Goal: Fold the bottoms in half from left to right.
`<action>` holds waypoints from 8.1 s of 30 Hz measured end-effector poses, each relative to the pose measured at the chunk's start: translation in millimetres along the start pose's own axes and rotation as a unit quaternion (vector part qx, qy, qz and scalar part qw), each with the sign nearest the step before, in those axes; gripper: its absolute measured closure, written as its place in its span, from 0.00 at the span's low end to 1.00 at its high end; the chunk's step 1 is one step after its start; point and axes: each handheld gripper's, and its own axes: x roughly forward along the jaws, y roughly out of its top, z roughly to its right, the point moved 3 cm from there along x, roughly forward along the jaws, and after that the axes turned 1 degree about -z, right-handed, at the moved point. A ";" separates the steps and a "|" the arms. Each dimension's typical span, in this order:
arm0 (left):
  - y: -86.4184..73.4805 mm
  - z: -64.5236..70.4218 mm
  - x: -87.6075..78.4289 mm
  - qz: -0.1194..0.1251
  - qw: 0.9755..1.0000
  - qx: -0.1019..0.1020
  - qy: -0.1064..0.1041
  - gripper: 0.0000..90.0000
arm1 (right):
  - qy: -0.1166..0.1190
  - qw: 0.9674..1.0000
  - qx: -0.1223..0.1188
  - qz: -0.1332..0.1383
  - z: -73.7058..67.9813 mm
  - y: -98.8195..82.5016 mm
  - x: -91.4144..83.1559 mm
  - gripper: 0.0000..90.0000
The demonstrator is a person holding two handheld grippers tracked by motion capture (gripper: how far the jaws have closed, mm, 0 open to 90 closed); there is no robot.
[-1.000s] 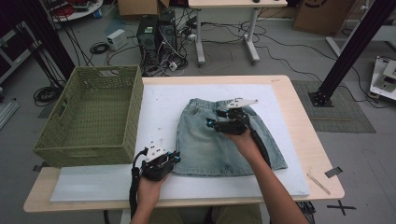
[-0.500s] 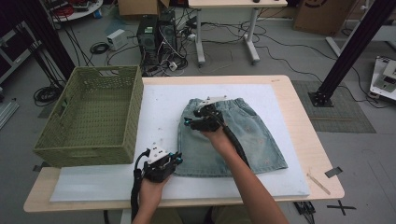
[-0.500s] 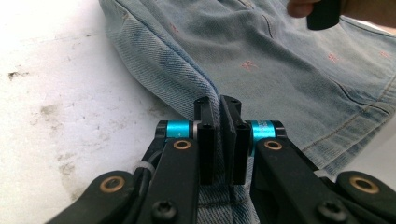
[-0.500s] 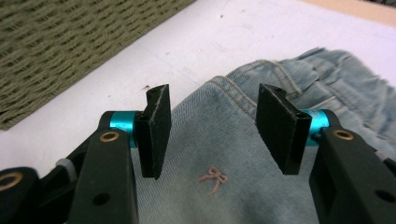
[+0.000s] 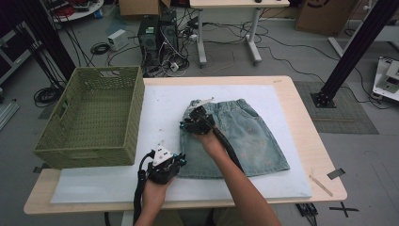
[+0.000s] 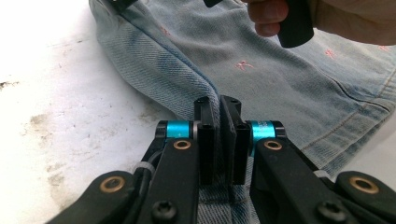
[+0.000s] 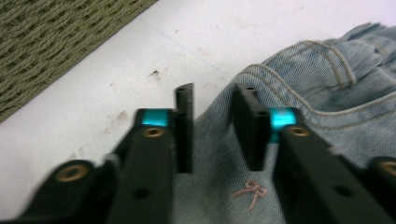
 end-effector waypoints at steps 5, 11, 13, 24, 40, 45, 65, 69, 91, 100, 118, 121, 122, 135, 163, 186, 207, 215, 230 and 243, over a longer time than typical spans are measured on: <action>1.5 1.4 0.5 0.002 1.000 0.002 -0.004 0.95 | 0.012 1.000 0.003 0.000 1.6 -1.5 -1.6 0.98; 13.2 4.6 -0.3 0.021 0.999 -0.004 -0.025 0.95 | 0.014 1.000 0.007 0.023 10.2 0.0 -18.1 0.99; 20.1 7.3 0.5 0.028 0.999 -0.006 -0.037 0.95 | 0.016 0.999 0.012 0.032 15.0 0.3 -26.3 0.99; 59.2 42.0 21.7 0.051 0.994 0.006 -0.096 0.95 | -0.003 0.998 0.023 0.065 48.3 -5.0 -80.2 0.99; 96.0 89.3 63.0 0.057 0.988 0.007 -0.146 0.87 | -0.054 0.993 0.060 0.085 103.8 -30.6 -141.5 0.99; 95.6 87.5 64.1 0.062 0.988 0.008 -0.142 0.66 | -0.077 0.989 0.085 0.091 124.8 -44.9 -155.6 1.00; 54.9 13.0 39.0 0.061 0.997 -0.007 -0.050 0.42 | -0.173 0.973 0.132 0.071 169.9 -90.8 -166.1 0.99; 49.0 2.9 34.5 0.064 0.997 -0.013 -0.030 0.30 | -0.172 0.975 0.125 0.068 168.1 -96.4 -160.7 0.94; 39.2 -13.2 28.5 0.068 0.997 0.003 -0.029 0.27 | -0.123 0.988 0.072 0.062 136.9 -173.1 -188.8 0.68; 39.0 -11.3 29.5 0.066 0.997 0.004 -0.036 0.27 | -0.111 0.991 0.070 0.014 123.4 -186.5 -173.9 0.69; 36.2 -14.7 27.8 0.061 0.998 -0.004 -0.024 0.27 | -0.188 0.982 0.030 0.012 115.7 -201.6 -215.0 0.96; 35.7 -16.0 26.8 0.061 0.998 -0.008 -0.022 0.27 | -0.211 0.977 0.020 0.003 116.4 -202.4 -219.2 0.96; 35.6 -16.3 26.4 0.062 0.998 -0.007 -0.022 0.27 | -0.215 0.976 0.018 -0.001 116.3 -202.4 -219.1 0.96; 33.2 -20.3 24.4 0.059 0.998 -0.015 -0.025 0.27 | -0.151 0.986 0.022 0.059 111.9 -172.3 -205.3 0.49; 40.2 -28.8 23.4 0.065 0.998 0.000 -0.017 0.27 | -0.091 0.995 -0.010 0.030 99.3 -115.5 -133.9 0.35; 35.5 -36.8 20.3 0.064 0.998 -0.008 -0.018 0.27 | -0.209 0.977 0.042 0.013 180.8 -76.7 -135.9 1.00; 34.0 -35.4 23.7 0.062 0.998 -0.007 -0.019 0.27 | -0.222 0.971 0.083 0.045 200.5 -99.6 -140.4 0.64; 34.0 -33.6 23.9 0.065 0.998 -0.008 -0.023 0.27 | -0.145 0.985 0.028 0.091 167.6 -80.7 -138.0 0.53; 32.8 -30.9 26.7 0.061 0.998 -0.005 -0.025 0.27 | -0.157 0.987 0.029 -0.003 169.4 -85.2 -78.0 0.41; 33.5 -34.9 25.9 0.066 0.998 -0.008 -0.024 0.27 | -0.133 0.990 0.038 -0.020 167.0 -106.2 -130.1 0.45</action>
